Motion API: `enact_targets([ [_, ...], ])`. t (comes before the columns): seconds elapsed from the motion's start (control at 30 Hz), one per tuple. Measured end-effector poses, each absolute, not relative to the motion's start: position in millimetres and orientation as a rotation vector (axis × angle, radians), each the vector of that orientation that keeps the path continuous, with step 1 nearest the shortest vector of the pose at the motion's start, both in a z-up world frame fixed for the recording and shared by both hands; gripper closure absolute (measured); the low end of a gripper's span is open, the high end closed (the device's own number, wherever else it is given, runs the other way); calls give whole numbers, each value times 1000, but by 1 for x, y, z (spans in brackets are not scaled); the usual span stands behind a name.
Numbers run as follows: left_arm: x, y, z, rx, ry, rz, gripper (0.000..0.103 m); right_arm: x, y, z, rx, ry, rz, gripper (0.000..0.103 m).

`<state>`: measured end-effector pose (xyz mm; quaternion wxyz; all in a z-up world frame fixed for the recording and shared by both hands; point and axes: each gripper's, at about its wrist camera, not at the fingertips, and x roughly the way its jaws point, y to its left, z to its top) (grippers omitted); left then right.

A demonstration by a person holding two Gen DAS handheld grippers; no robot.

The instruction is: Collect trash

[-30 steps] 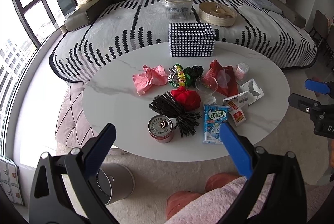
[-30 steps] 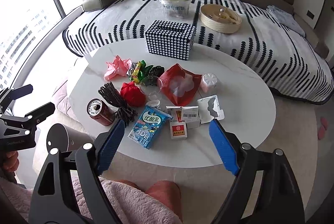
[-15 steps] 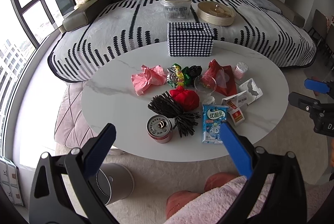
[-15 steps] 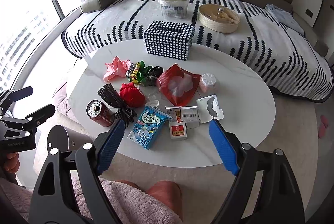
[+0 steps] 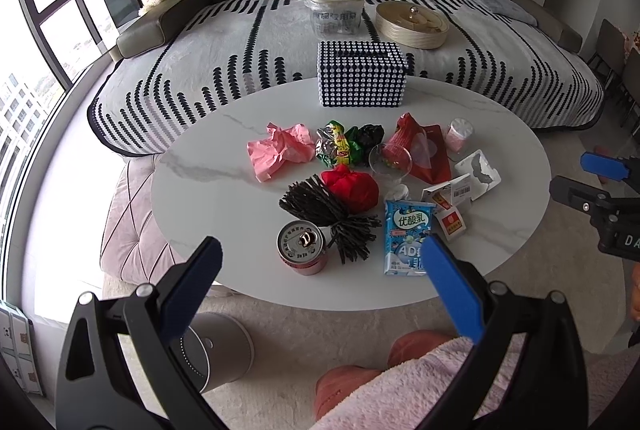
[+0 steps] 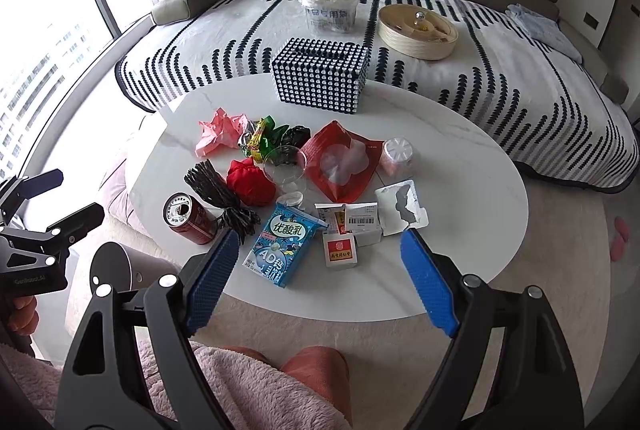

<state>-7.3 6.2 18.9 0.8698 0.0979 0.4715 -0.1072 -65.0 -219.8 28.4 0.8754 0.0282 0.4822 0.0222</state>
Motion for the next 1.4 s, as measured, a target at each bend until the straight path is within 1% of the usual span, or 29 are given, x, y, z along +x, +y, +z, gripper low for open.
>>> enact_targets([
  [1.4, -3, 9, 11, 192, 990, -220, 4, -63, -215, 24, 61, 1012, 57, 23],
])
